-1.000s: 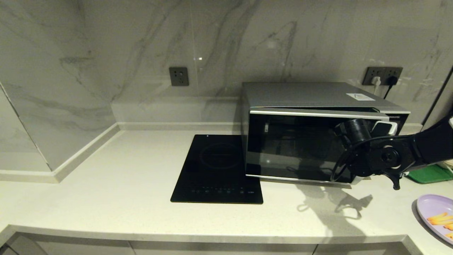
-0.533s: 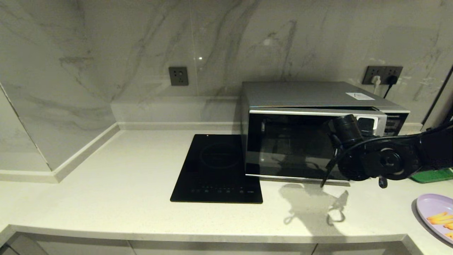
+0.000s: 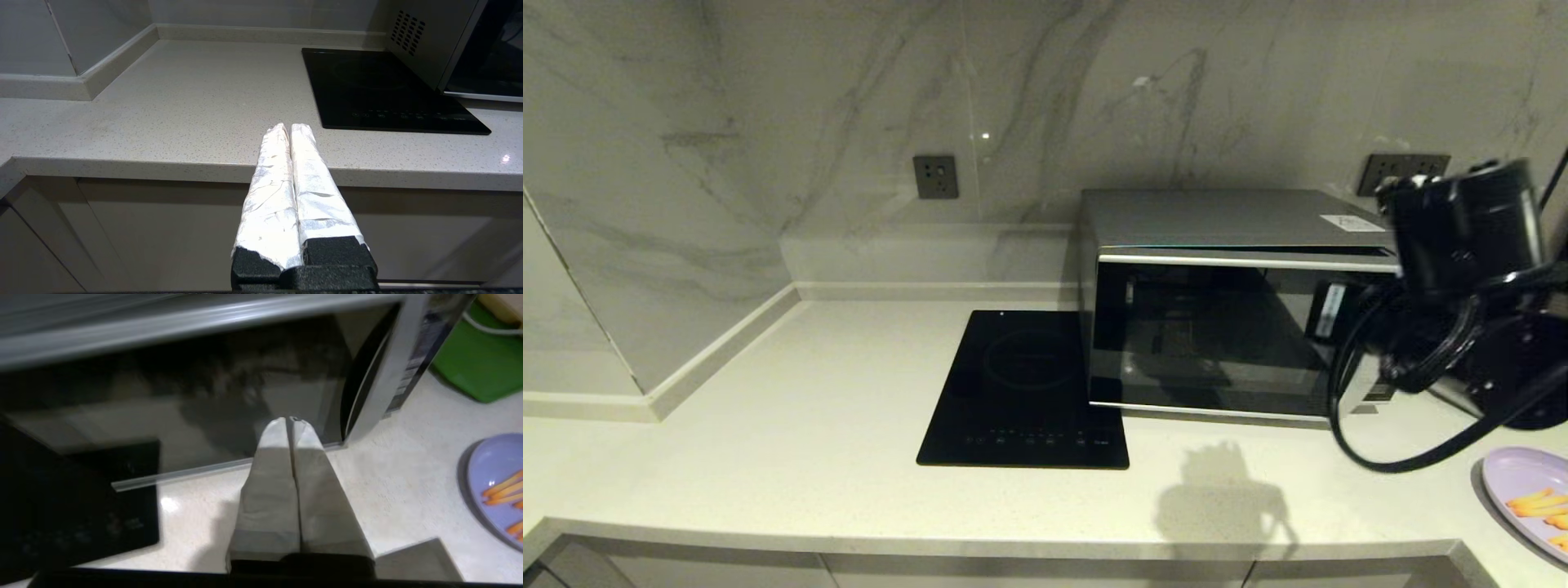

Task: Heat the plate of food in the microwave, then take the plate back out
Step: Open the microwave oven

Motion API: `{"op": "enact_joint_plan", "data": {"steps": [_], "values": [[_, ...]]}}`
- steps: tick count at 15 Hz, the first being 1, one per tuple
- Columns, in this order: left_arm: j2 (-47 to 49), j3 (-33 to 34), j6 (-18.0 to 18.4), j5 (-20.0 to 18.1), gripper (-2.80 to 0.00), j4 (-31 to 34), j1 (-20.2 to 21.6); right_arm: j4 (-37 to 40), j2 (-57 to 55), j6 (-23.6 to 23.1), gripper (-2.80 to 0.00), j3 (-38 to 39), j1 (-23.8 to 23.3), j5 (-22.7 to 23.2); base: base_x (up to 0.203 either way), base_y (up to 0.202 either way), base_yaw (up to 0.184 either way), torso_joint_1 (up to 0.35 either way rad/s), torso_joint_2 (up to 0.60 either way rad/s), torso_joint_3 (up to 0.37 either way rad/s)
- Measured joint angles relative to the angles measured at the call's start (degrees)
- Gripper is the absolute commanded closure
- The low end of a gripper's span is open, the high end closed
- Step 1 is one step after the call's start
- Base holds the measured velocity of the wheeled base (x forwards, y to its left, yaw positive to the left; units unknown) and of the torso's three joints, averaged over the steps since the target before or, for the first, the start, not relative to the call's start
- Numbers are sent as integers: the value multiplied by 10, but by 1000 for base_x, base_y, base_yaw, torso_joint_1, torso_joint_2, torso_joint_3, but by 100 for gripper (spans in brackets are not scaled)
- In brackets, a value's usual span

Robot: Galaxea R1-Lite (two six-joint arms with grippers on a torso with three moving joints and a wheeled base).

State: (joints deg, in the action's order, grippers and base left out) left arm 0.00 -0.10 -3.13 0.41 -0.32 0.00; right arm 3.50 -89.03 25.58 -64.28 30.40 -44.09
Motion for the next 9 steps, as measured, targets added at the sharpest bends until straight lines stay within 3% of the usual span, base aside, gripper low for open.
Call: {"op": "enact_joint_plan", "data": {"steps": [4, 9], "values": [[0, 0, 0, 0, 0, 0, 0, 67, -13, 49, 0, -125, -123, 84, 0, 0, 0, 0, 0, 0], [0, 0, 0, 0, 0, 0, 0, 135, -125, 108, 0, -304, -218, 172, 0, 0, 0, 0, 0, 0]]}}
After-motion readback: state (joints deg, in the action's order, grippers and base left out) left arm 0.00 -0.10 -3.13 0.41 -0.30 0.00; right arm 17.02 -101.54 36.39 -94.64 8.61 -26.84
